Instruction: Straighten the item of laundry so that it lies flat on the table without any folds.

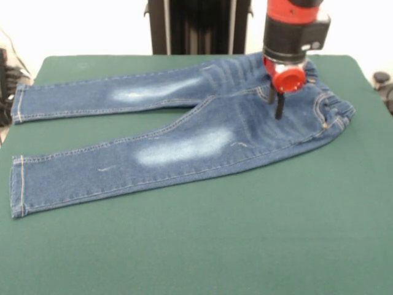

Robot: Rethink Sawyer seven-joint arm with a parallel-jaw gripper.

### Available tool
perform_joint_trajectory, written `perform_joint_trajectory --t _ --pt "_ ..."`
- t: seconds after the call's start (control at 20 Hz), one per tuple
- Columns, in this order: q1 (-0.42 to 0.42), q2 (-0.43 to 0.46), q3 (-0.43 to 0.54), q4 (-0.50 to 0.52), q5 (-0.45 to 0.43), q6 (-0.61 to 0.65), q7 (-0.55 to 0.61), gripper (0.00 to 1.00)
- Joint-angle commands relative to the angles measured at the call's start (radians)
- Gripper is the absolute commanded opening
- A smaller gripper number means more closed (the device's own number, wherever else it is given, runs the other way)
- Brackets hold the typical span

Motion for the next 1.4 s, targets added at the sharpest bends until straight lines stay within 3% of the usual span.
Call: perform_joint_trajectory --t 0.05,0.55,0.9,1.4 --pt "0.009 0.126 0.129 -0.121 0.081 0.078 0.283 1.0" --pt "0.147 0.169 0.024 -0.246 0.15 0.262 0.357 1.0" --pt "0.275 0.248 -0.119 -0.431 0.077 0.438 0.555 1.0" --pt "0.285 0.37 -0.096 -0.682 0.038 0.535 0.664 1.0"
